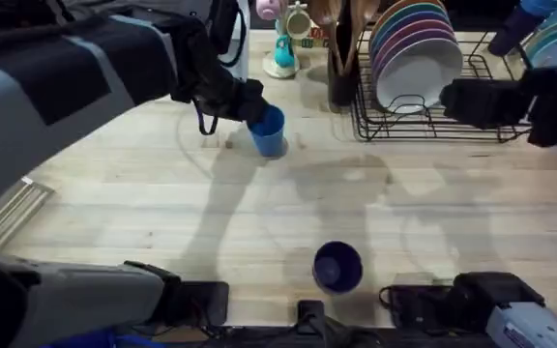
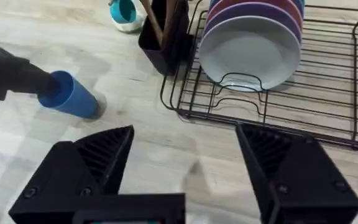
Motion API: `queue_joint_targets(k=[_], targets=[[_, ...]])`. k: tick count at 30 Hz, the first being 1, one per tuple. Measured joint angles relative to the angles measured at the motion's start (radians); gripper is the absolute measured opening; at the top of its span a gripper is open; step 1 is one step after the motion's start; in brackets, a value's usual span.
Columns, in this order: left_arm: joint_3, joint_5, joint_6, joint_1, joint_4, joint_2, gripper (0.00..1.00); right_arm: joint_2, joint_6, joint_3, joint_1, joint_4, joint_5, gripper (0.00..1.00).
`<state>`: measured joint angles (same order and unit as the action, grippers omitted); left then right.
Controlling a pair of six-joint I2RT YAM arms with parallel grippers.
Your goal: Pick up the cup on the table and put them onto the rack.
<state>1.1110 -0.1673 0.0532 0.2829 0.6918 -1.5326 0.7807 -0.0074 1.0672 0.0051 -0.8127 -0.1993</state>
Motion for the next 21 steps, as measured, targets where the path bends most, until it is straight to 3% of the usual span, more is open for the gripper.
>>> queue_joint_targets(k=[7, 8, 11, 21], targets=[[0.035, -0.025, 0.000, 0.039, 0.031, 0.000, 0.041, 0.000, 0.000, 0.000, 0.000, 0.000, 0.000, 0.992], [0.083, -0.029, 0.000, 0.070, 0.049, 0.000, 0.041, 0.000, 0.000, 0.000, 0.000, 0.000, 0.000, 0.992], [0.140, -0.032, 0.000, 0.096, 0.088, 0.000, 0.041, 0.000, 0.000, 0.000, 0.000, 0.000, 0.000, 0.992], [0.291, -0.036, 0.000, 0.138, 0.158, 0.000, 0.041, 0.000, -0.004, 0.000, 0.000, 0.000, 0.000, 0.992]])
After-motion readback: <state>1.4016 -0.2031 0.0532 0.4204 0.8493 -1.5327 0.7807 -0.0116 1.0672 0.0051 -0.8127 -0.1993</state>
